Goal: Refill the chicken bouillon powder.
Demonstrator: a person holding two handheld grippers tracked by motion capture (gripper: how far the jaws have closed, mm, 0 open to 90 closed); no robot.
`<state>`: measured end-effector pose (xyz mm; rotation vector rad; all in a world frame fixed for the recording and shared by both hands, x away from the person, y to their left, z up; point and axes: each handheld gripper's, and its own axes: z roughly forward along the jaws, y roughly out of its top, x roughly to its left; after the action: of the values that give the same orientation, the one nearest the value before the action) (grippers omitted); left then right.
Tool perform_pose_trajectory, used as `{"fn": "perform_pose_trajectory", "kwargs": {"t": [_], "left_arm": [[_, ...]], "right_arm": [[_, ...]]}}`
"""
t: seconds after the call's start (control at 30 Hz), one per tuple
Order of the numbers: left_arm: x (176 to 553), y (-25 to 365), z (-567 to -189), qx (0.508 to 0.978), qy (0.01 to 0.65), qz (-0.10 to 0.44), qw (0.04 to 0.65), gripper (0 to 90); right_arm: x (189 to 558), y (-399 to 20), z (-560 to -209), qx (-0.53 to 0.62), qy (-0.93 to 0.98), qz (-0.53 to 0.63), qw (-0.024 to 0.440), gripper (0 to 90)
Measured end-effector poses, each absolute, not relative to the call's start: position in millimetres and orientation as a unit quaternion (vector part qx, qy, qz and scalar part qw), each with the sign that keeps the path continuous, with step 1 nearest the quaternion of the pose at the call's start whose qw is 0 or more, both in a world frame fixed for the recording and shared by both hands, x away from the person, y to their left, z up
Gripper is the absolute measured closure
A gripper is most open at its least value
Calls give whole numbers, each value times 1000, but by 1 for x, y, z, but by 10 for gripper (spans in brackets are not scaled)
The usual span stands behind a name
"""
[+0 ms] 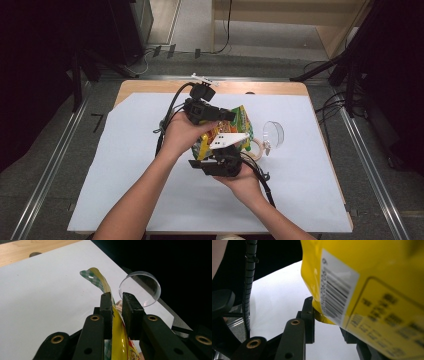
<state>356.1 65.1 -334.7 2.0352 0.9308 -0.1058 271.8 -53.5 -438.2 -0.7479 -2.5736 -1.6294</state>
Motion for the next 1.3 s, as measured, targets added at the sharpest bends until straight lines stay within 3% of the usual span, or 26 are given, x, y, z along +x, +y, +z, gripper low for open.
{"fn": "perform_pose_trajectory", "kwargs": {"t": [1.3], "left_arm": [[359, 64, -331, 820, 379, -53, 424, 785]], "right_arm": [[266, -54, -431, -239, -816, -526, 6, 698]]}}
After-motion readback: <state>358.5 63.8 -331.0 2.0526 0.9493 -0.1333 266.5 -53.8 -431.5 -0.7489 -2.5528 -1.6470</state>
